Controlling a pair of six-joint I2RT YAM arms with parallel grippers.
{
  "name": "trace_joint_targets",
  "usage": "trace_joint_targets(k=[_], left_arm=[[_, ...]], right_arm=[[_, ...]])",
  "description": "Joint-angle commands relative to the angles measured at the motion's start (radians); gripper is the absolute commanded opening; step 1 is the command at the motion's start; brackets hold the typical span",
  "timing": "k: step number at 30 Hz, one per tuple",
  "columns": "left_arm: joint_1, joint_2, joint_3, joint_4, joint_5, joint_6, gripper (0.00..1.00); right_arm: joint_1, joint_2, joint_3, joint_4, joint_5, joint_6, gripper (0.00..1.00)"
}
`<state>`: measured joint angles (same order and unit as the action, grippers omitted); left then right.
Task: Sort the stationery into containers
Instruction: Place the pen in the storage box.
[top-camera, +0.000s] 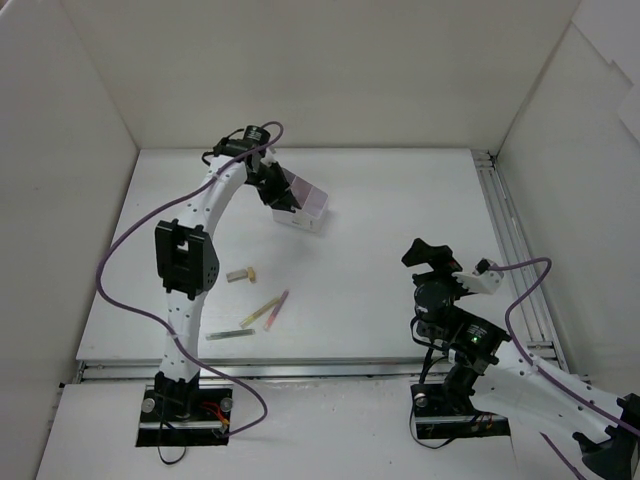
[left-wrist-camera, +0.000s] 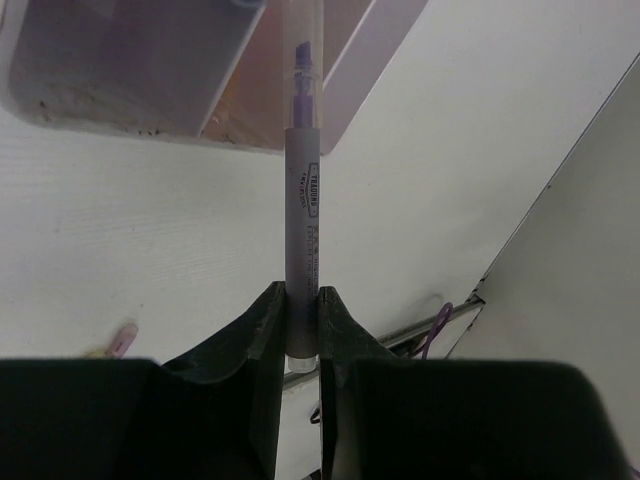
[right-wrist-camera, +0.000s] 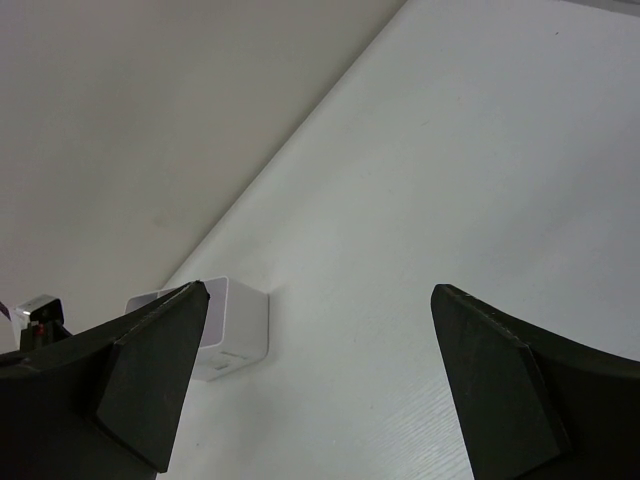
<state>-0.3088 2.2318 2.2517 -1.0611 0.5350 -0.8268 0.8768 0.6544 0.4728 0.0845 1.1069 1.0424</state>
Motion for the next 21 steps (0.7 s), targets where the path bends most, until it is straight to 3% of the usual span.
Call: trace_joint_targets(k=[1, 17, 21], left_arm=[[0.005, 0.009, 0.046, 0.055, 0.054, -0.014, 0.00], [0.023, 0.034, 0.036, 0.156, 0.095, -0.032, 0.01], [0.033, 0.029, 0.023, 0.179, 0.108, -0.026, 0.22]], right_arm=[[-0.004, 0.004, 0.004, 0.024, 0.082, -0.002, 0.92], [-0.002, -0.010, 0.001, 0.008, 0.097, -0.015, 0.93], [-0.002, -0.024, 0.001, 0.004, 0.100, -0.024, 0.93]])
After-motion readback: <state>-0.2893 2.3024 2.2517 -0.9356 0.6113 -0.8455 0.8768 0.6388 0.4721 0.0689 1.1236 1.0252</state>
